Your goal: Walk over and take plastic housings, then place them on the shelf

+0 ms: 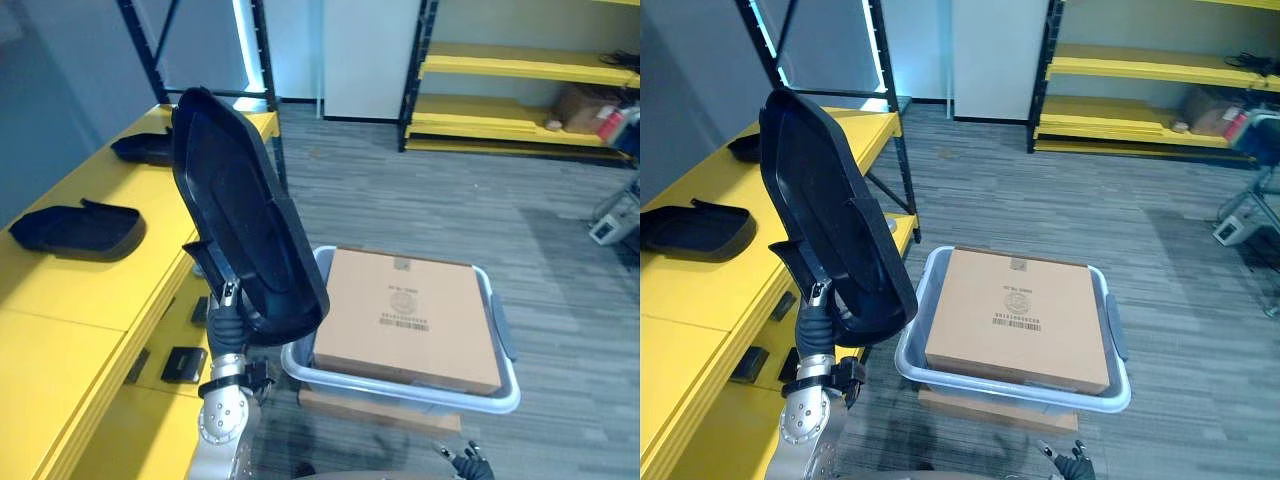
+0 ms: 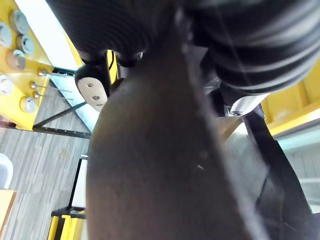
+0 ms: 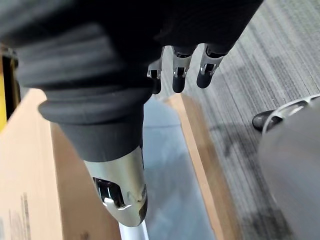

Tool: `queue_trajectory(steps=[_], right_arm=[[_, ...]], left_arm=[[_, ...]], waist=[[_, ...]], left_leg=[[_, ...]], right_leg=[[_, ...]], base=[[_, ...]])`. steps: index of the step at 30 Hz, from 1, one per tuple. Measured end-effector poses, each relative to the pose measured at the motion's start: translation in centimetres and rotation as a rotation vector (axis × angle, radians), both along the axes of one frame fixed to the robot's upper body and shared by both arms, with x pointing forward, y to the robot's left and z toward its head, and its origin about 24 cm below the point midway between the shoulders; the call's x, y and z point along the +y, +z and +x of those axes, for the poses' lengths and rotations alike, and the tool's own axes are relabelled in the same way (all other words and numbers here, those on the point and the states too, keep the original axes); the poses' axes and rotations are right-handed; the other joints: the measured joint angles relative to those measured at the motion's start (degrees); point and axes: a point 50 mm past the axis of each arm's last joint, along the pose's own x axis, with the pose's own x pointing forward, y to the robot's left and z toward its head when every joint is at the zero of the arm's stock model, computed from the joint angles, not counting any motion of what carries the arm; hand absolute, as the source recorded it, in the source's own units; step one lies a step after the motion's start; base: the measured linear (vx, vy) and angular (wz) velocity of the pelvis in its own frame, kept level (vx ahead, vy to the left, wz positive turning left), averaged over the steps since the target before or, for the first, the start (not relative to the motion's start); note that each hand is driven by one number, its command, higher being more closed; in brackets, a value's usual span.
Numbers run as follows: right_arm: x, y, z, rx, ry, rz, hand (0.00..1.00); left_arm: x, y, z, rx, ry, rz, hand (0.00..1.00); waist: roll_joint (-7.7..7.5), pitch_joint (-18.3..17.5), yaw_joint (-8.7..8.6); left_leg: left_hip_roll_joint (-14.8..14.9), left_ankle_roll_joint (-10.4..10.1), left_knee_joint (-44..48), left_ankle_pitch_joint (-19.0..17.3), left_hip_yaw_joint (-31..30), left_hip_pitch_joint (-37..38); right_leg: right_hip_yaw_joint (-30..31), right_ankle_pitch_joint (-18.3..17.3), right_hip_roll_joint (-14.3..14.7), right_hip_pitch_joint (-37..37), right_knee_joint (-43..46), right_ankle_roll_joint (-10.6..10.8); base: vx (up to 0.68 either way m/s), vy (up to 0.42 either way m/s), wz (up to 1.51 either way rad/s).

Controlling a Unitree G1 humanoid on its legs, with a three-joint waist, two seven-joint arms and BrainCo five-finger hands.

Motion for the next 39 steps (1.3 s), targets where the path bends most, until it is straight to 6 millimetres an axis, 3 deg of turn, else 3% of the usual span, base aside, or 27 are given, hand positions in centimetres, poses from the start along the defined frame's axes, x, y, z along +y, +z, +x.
queue_trajectory(steps=[1,2,4,5,6,8,10,13,14,15,16,18,20,21,24,25,26,27,29,33,39], right_arm=[[0.1,0.0,0.2,-0.004,0.009,-0.001,0.0],[0.1,0.0,0.4,0.001,0.03,-0.005,0.0],[-0.1,0.0,0.6,0.006,0.051,-0.023,0.0],[-0.1,0.0,0.6,0.009,0.063,-0.027,0.0],[0.0,0.0,0.7,0.007,0.066,-0.026,0.0],[0.4,0.0,1.3,0.01,0.068,-0.013,0.0],[1.1,-0.3,2.1,0.031,0.08,-0.005,0.0],[1.7,-0.2,3.1,0.029,0.114,-0.007,0.0],[1.7,0.0,3.7,0.015,0.124,-0.013,0.0],[1.4,0.0,3.6,0.02,0.134,-0.026,0.0],[1.4,-0.1,3.3,0.028,0.138,-0.029,0.0],[1.3,0.2,4.1,0.004,0.147,-0.039,0.0],[1.1,0.2,4.0,0.006,0.145,-0.049,0.0],[1.0,0.3,4.1,0.0,0.139,-0.056,0.0],[0.4,0.5,3.9,-0.011,0.119,-0.073,0.0],[0.5,0.4,3.5,-0.006,0.109,-0.066,0.0],[0.8,0.3,3.2,0.0,0.107,-0.058,0.0],[0.9,0.2,3.0,0.01,0.106,-0.051,0.0],[0.7,0.6,3.4,-0.02,0.103,-0.061,0.0],[1.0,0.7,3.2,-0.031,0.096,-0.054,0.0],[1.1,0.4,1.5,0.002,0.079,-0.046,0.0]], left_arm=[[0.0,0.2,0.0,-0.012,0.0,-0.002,1.0],[-0.1,0.4,0.0,-0.023,0.005,-0.009,1.0],[-0.2,0.3,0.0,-0.021,0.004,-0.017,1.0],[-0.4,0.3,0.0,-0.023,-0.01,-0.02,1.0],[-0.8,0.4,0.0,-0.027,-0.03,-0.027,1.0],[-1.1,0.4,0.1,-0.037,-0.056,-0.051,1.0],[-2.0,0.3,1.0,-0.05,-0.123,-0.051,1.0],[-2.6,0.1,1.8,-0.043,-0.15,-0.049,1.0],[-2.7,-0.1,2.1,-0.037,-0.159,-0.037,1.0],[-3.3,-0.2,2.3,-0.032,-0.181,-0.04,1.0],[-3.4,-0.2,2.4,-0.033,-0.192,-0.036,1.0],[-3.4,-0.5,2.9,-0.022,-0.192,-0.02,1.0],[-3.2,-1.0,2.9,0.0,-0.18,-0.015,1.0],[-3.3,-1.1,3.0,0.003,-0.184,-0.016,1.0],[-3.7,-1.1,3.2,0.001,-0.2,-0.005,1.0],[-3.7,-1.1,3.2,-0.001,-0.2,-0.002,1.0],[-3.6,-0.9,3.2,-0.007,-0.198,0.0,1.0],[-3.5,-1.3,3.0,0.01,-0.179,-0.016,1.0],[-3.2,-1.7,2.4,0.029,-0.155,-0.03,1.0],[-2.7,-2.3,1.9,0.06,-0.138,-0.043,1.0],[-1.3,-2.9,1.4,0.087,-0.058,-0.064,1.0]], waist=[[-0.02,0.26,0.13],[0.17,0.45,0.53],[1.18,0.35,0.27],[1.19,0.35,0.12],[1.39,0.22,0.4],[0.93,-0.12,0.33],[-0.23,0.05,0.29],[-0.42,0.09,0.38],[-0.21,0.08,0.21],[0.26,0.13,0.0],[0.38,0.22,-0.47],[0.2,0.5,-1.9],[0.58,0.74,-2.57],[0.03,0.46,-2.96],[0.31,0.82,-3.73],[-0.84,0.8,-3.6],[-2.45,0.88,-3.14],[-2.06,1.22,-2.16],[-1.1,0.88,-1.2],[-1.03,0.73,-0.4],[-1.4,0.48,0.42]], left_leg=[[1.24,0.11,0.76,-0.5,5.41,-1.02],[5.2,0.79,3.42,-0.87,18.47,-3.04],[11.63,2.86,8.7,-1.67,37.24,-3.06],[12.53,4.12,10.12,-2.54,42.68,-2.14],[12.12,4.47,10.87,-2.85,44.3,-1.93],[9.41,3.37,10.39,-3.2,40.69,-2.54],[5.89,3.9,9.96,-3.73,36.81,-3.81],[4.52,4.99,12.28,-5.69,34.31,-4.78],[3.98,5.26,13.07,-6.91,32.56,-4.55],[3.65,5.48,12.57,-7.6,30.5,-3.44],[3.64,5.38,12.05,-7.71,29.32,-2.91],[3.23,5.2,9.17,-7.08,25.52,-0.18],[2.55,5.09,7.96,-7.01,22.78,2.21],[1.94,4.95,7.6,-6.92,20.25,3.1],[1.28,3.74,8.91,-6.89,12.99,3.64],[0.17,2.96,9.42,-7.18,11.34,4.05],[-0.95,2.4,9.61,-7.52,11.02,4.66],[-0.35,1.48,10.28,-8.31,10.24,5.26],[1.62,-0.48,10.9,-9.27,11.01,5.14],[4.0,-1.33,9.65,-9.13,11.75,5.88],[4.09,-1.87,9.02,-8.71,8.94,5.97]], right_leg=[[-1.78,0.0,-0.31,0.24,-0.04,0.0],[-5.19,-0.02,-0.82,0.68,0.0,0.03],[-10.82,-0.16,-1.53,2.74,1.06,0.21],[-13.24,-0.35,-2.46,3.72,2.77,0.49],[-15.54,-0.4,-4.24,4.39,4.75,0.56],[-17.97,-0.59,-5.68,5.89,4.9,0.83],[-20.88,-0.24,-6.46,8.21,2.97,1.37],[-21.59,0.98,-8.82,8.75,6.79,1.14],[-20.56,2.19,-11.13,8.18,12.65,-1.09],[-14.84,5.1,-13.47,5.68,20.72,-6.59],[-9.35,3.55,-13.33,3.44,24.11,-6.96],[8.12,-4.42,-6.79,-4.77,28.23,-4.33],[13.5,-7.45,-2.89,-8.38,25.84,-4.16],[17.58,-8.74,-0.14,-11.13,23.26,-3.9],[30.65,-8.46,6.73,-15.43,16.33,-2.26],[32.26,-3.97,6.61,-15.38,12.52,-2.19],[32.47,0.44,5.66,-15.5,10.67,-2.22],[31.39,-1.13,5.21,-14.48,11.57,-2.14],[30.17,-1.0,6.61,-12.66,9.21,-2.53],[28.4,0.07,8.85,-9.78,4.52,-4.1],[25.4,0.81,8.99,-6.49,1.22,-4.12]], base=[[-0.03,0.019,1.57],[0.03,0.024,1.44],[0.09,0.072,1.57],[0.19,0.152,1.49],[0.18,0.17,1.36],[0.14,0.151,1.04],[0.12,0.126,1.02],[0.12,0.162,0.64],[0.18,0.196,0.65],[0.2,0.191,0.69],[0.27,0.176,0.82],[0.27,0.11,0.87],[0.22,0.038,0.82],[0.22,0.001,1.01],[0.21,-0.09,1.44],[0.19,-0.128,1.32],[0.21,-0.168,0.95],[0.16,-0.148,0.58],[0.13,-0.151,0.21],[0.06,-0.112,0.05],[0.02,-0.021,0.21]])
